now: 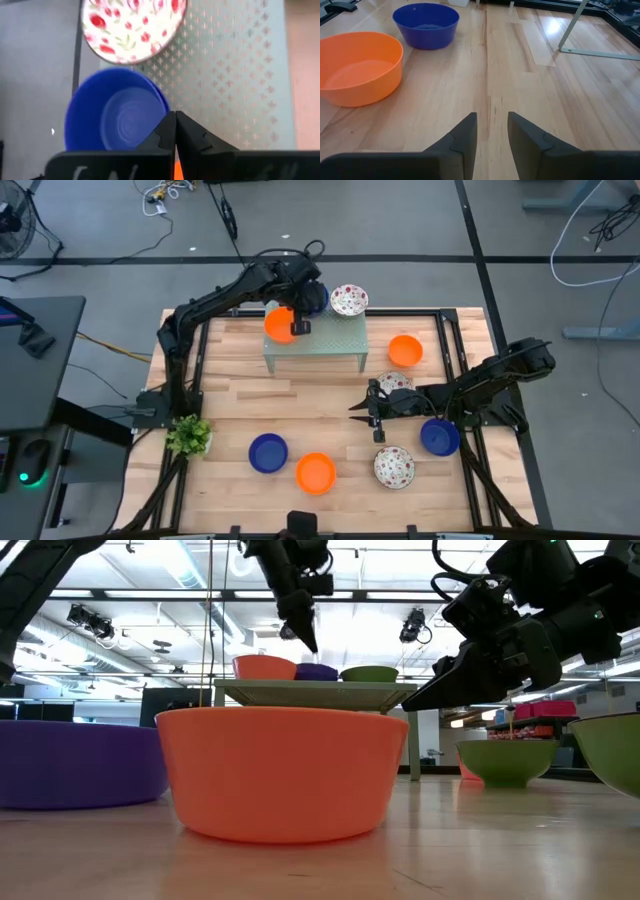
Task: Pick & Place Mini bowls
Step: Stack the blue bowl on the blue bowl on the shelf, then stack the white bowl on the white bowl on the shelf
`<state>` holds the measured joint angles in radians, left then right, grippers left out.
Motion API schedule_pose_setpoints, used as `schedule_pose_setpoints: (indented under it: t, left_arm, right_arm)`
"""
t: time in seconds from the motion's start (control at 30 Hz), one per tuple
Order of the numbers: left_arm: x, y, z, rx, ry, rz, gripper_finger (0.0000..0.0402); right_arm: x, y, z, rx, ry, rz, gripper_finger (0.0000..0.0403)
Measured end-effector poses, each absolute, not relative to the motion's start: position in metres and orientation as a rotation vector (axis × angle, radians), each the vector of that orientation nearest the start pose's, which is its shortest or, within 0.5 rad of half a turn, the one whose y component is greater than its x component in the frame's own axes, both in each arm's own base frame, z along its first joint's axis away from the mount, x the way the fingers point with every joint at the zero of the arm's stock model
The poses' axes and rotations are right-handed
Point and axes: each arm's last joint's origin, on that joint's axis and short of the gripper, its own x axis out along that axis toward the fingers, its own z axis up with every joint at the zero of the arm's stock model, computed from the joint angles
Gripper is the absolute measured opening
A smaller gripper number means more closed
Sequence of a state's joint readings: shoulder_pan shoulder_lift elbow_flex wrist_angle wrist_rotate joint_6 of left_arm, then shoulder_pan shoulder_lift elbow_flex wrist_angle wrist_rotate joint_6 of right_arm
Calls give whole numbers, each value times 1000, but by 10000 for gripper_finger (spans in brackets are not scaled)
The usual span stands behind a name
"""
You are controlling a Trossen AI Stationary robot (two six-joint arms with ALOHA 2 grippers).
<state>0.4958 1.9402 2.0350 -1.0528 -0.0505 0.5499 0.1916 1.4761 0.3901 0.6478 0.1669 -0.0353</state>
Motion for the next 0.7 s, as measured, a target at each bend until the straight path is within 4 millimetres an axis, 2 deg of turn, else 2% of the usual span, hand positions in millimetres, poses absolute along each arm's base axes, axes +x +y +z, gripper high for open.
schedule_pose_setpoints:
  t: [0.4, 0.57, 0.7]
  left_arm:
    - [353, 215, 356, 196, 1007, 367, 8]
    - [341, 204, 372, 168, 991, 367, 4]
    - [328, 182, 384, 136, 968, 334, 3]
  right_arm:
    - [245, 43, 136, -114, 440, 33, 111]
    - [245, 43, 134, -117, 462, 33, 111]
    - [243, 42, 131, -90, 500, 26, 111]
